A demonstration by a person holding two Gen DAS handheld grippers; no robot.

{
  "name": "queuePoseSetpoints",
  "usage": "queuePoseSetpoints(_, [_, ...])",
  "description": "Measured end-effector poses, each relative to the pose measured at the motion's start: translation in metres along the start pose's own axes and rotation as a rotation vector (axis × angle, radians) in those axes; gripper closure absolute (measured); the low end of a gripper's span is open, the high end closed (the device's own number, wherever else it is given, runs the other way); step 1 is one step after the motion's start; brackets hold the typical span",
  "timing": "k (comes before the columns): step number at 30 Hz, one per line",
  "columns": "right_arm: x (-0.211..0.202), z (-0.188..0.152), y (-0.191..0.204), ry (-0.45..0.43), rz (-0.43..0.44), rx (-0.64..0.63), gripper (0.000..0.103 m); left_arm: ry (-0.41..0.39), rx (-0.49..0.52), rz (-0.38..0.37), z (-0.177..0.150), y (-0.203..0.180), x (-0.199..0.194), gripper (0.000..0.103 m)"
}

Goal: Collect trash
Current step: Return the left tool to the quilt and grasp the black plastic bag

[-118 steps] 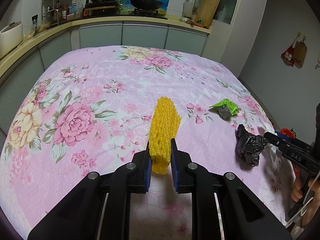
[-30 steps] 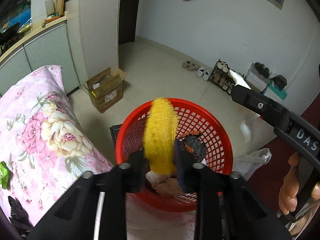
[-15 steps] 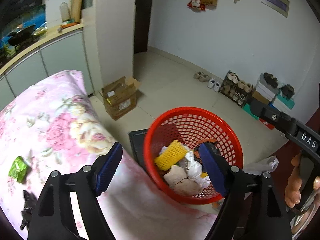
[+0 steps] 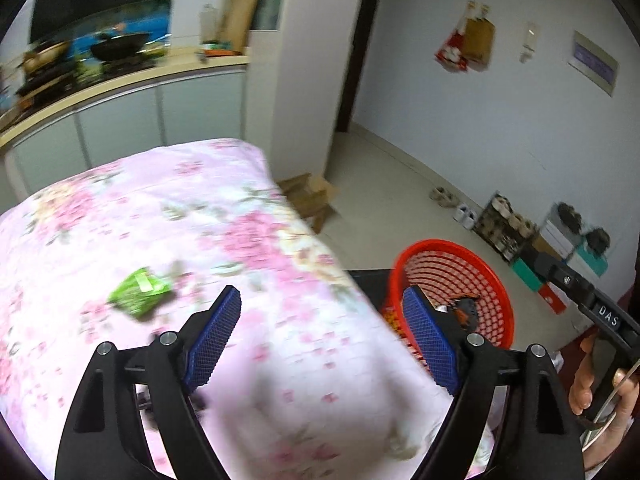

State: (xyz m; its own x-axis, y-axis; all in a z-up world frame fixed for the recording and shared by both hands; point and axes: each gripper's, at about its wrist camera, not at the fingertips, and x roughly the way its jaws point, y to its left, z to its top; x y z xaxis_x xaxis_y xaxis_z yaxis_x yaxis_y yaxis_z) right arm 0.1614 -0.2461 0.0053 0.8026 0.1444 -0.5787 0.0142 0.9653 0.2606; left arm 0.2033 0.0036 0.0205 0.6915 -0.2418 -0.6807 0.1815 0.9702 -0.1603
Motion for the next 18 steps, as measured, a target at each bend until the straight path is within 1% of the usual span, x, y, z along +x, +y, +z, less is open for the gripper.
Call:
queuePoseSetpoints(2, [0.001,-0.003,0.008,0.006,0.009,-0.014,0.034,-0.013,-0.025,0.023,-0.002,0.014,-0.009,0.022])
queuePoseSetpoints(8, [0.003,-0.011,0.026,0.024,0.047,-0.045,0.033,-0.054,-0.124,0.123,-0.009,0.075,-0.043,0.022])
queuePoseSetpoints(11, [0.004,-0.015,0.032,0.023,0.053,-0.05,0.029,-0.077,-0.176,0.165,-0.013,0.106,-0.06,0.022])
queuePoseSetpoints(13, [0.006,-0.017,0.036,0.025,0.061,-0.05,0.029,-0.088,-0.211,0.179,-0.016,0.121,-0.071,0.022])
queuePoseSetpoints(15, [0.007,-0.018,0.038,0.035,0.07,-0.054,0.028,-0.091,-0.228,0.182,-0.02,0.129,-0.076,0.022])
queuePoseSetpoints(18, [0.008,-0.021,0.041,0.037,0.059,-0.068,0.026,-0.078,-0.219,0.181,-0.026,0.126,-0.075,0.022])
